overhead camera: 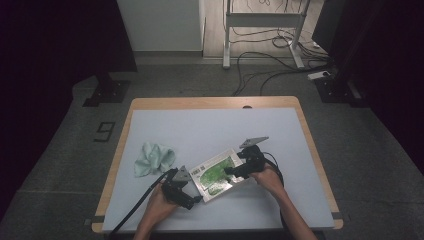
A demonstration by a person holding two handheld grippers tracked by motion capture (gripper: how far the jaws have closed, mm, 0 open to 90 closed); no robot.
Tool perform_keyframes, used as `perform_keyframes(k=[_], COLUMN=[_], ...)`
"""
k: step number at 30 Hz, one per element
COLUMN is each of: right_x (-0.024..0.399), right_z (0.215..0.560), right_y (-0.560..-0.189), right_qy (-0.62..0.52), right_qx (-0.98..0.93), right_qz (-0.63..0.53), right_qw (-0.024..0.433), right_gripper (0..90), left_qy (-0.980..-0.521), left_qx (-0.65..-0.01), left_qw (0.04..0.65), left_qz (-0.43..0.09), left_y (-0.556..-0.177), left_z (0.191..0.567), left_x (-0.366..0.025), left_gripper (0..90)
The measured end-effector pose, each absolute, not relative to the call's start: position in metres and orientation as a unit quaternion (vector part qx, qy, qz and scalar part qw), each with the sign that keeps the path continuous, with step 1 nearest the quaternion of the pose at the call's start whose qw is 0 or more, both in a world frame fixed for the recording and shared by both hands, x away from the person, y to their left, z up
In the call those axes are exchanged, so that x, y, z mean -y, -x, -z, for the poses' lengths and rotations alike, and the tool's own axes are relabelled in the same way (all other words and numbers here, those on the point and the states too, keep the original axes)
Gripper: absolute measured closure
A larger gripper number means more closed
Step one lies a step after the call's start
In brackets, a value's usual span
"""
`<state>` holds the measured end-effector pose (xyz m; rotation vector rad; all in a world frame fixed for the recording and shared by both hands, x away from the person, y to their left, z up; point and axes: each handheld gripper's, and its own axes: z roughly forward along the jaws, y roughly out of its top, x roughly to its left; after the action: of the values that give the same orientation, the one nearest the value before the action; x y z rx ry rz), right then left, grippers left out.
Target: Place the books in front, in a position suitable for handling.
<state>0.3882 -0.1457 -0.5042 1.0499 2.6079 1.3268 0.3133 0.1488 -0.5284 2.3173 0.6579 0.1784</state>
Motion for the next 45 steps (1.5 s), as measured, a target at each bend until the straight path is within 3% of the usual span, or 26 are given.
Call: perform_keyframes(k=[26, 28, 29, 31, 45], right_x=[0.154, 0.152, 0.150, 0.141, 0.150], right_z=[0.502, 0.503, 0.503, 0.499, 0.490], right_y=[-0.369, -0.368, -0.367, -0.363, -0.374], right_qy=[-0.354, -0.326, -0.320, -0.319, -0.287], right_qx=[-0.825, -0.823, -0.827, -0.851, -0.873], right_qz=[-0.441, -0.461, -0.458, -0.418, -0.395], right_qw=[0.010, -0.066, -0.065, -0.005, 0.002], right_gripper=[4.7, 8.4, 12.4, 11.2, 15.0], left_qy=[-0.897, -0.897, -0.897, -0.897, -0.896], left_qx=[-0.254, -0.255, -0.255, -0.255, -0.259], left_qw=[0.354, 0.355, 0.355, 0.355, 0.353], left_qz=[-0.069, -0.069, -0.069, -0.069, -0.071], left_y=[-0.313, -0.313, -0.313, -0.313, -0.312], left_z=[0.528, 0.528, 0.528, 0.528, 0.528], left_x=[-0.149, -0.149, -0.149, -0.149, -0.149], left_gripper=[0.0, 0.0, 0.0, 0.0, 0.0])
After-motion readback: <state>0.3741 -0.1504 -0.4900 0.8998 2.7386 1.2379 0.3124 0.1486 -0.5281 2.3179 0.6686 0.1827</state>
